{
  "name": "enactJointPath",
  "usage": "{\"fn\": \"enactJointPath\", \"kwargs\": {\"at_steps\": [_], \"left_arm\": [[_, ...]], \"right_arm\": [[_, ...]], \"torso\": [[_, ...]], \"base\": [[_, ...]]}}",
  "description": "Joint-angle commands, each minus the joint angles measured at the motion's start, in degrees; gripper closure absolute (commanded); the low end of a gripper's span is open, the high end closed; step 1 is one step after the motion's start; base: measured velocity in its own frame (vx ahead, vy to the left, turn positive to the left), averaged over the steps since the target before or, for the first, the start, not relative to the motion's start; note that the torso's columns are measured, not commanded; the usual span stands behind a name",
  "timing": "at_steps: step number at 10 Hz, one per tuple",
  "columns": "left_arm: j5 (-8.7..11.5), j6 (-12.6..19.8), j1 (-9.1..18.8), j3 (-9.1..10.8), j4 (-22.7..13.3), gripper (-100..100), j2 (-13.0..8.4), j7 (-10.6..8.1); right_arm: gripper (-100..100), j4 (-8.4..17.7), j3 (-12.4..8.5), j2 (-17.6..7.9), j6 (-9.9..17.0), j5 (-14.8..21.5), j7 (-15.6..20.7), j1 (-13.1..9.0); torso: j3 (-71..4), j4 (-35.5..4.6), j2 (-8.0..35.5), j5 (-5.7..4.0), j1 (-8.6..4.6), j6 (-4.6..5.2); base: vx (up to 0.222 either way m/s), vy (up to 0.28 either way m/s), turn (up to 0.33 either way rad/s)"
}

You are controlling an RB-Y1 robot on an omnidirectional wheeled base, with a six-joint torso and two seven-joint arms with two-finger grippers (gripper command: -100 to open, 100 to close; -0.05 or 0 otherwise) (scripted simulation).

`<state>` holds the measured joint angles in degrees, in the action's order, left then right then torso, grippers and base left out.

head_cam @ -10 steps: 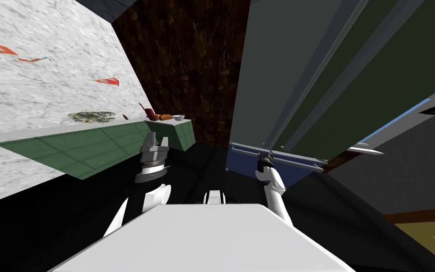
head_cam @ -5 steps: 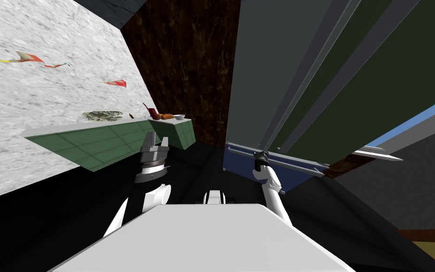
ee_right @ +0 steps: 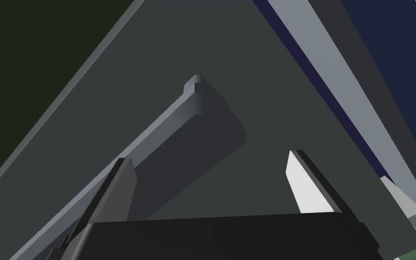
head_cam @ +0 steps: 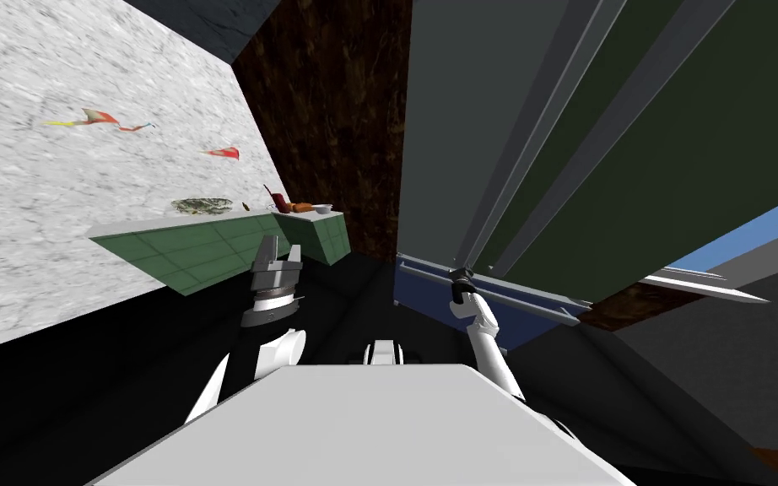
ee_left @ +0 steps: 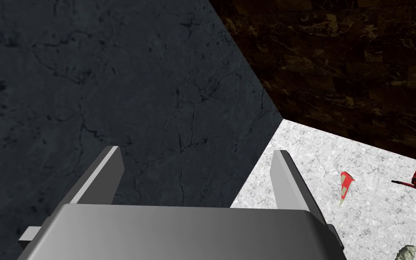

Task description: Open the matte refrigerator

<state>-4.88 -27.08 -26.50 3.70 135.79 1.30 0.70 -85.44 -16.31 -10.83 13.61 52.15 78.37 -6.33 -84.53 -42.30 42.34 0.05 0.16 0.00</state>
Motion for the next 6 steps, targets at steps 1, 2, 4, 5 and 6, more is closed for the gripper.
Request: {"fn": "enactJointPath", "kwargs": {"at_steps": [1, 2, 4, 5, 6], "left_arm": [[0.0, 0.0, 0.0, 0.0, 0.0, 0, 0.0, 0.0], [0.0, 0.0, 0.0, 0.0, 0.0, 0, 0.0, 0.0], [0.0, 0.0, 0.0, -0.01, 0.0, 0, 0.0, 0.0], [0.0, 0.0, 0.0, -0.01, 0.0, 0, 0.0, 0.0], [0.0, 0.0, 0.0, -0.01, 0.0, 0, 0.0, 0.0]], "right_arm": [[-100, 1.5, 1.9, -1.6, -0.6, -1.0, -0.7, -0.8], [-100, 2.0, 2.6, -2.1, -0.8, -1.3, -0.9, -1.0], [-100, 1.7, 2.2, -1.8, -0.6, -1.1, -0.8, -0.9], [100, 1.7, 2.2, -1.8, -0.6, -1.1, -0.7, -0.9], [100, 1.2, 1.3, -1.3, -0.1, -0.6, -0.8, -0.5]], "torso": [[0.0, 0.0, -0.1, -0.02, -0.11, -0.01], [0.0, 0.0, 0.0, -0.04, -0.1, -0.01], [-0.1, 0.1, -0.2, 0.02, 0.11, -0.01], [-0.1, 0.1, -0.2, 0.05, 0.17, -0.02], [-0.1, 0.0, -0.1, 0.03, 0.04, -0.01]], "base": [[-0.039, -0.177, 0.118], [-0.036, -0.16, 0.089], [-0.009, -0.045, 0.007], [-0.003, -0.006, 0.001], [-0.013, 0.11, -0.094]]}}
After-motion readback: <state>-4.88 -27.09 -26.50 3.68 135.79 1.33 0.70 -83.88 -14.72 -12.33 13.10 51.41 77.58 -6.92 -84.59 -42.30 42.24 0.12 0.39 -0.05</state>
